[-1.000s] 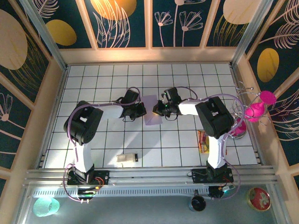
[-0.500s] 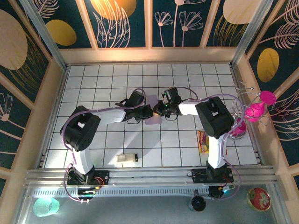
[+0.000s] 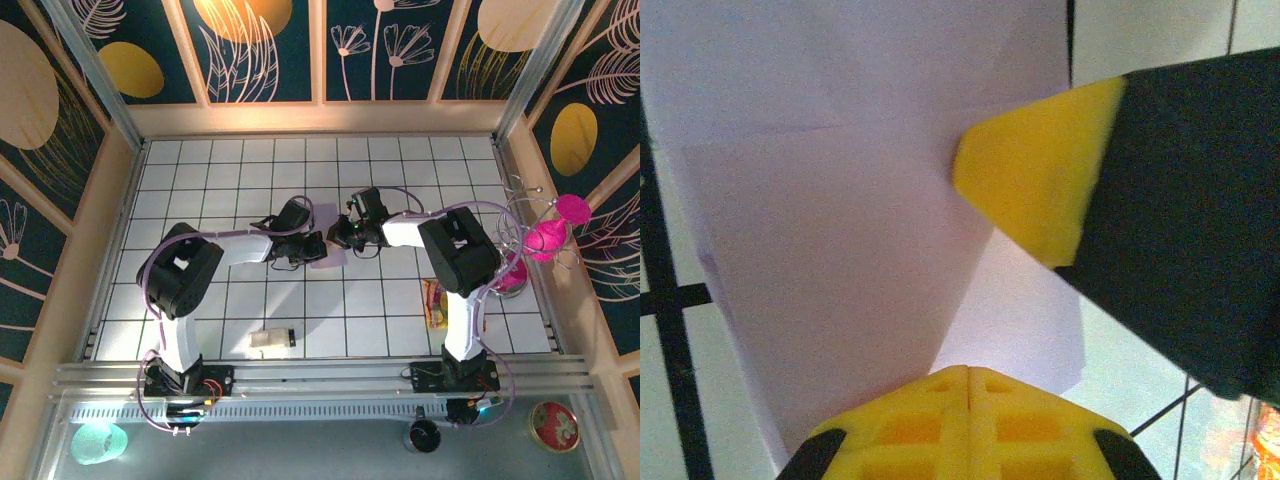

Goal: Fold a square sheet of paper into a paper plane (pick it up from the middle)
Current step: Fold the triangle a second time at the center of the table.

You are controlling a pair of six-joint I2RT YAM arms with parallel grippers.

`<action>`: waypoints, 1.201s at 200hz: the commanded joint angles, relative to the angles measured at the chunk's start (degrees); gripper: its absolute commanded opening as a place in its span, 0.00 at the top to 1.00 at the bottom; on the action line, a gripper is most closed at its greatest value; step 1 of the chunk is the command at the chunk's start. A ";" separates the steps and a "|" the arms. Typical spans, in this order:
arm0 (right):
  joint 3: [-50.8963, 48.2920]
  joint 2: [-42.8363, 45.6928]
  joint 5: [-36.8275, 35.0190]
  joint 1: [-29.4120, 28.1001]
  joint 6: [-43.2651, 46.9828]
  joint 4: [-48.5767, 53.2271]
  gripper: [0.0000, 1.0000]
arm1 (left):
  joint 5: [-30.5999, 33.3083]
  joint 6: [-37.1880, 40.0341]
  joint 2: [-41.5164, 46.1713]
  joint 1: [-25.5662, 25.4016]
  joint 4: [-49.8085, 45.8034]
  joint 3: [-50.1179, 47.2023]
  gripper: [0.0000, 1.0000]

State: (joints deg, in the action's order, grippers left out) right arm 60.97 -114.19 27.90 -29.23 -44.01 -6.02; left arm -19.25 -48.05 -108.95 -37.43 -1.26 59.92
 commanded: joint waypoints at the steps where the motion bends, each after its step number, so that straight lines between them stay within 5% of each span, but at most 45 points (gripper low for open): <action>1: -2.96 -3.54 -5.84 0.65 -0.20 8.72 1.00 | -0.56 1.27 -1.32 -0.13 -3.16 0.64 1.00; 138: -3.92 -3.54 -6.51 0.67 1.29 10.20 1.00 | -0.16 4.49 0.58 0.08 -5.80 -3.85 1.00; 197: -5.05 -3.07 -6.81 0.65 1.69 10.59 1.00 | -4.48 -0.69 6.82 0.69 0.71 -16.38 1.00; 240: -5.50 -2.28 -6.13 0.67 1.89 9.74 1.00 | -3.50 -0.69 12.72 1.19 0.93 -13.67 1.00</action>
State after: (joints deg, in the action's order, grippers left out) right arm 59.35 -113.71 27.94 -29.23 -43.77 -7.75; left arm -22.06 -47.88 -99.48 -36.67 3.14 44.82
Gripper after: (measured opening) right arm 0.046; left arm 0.044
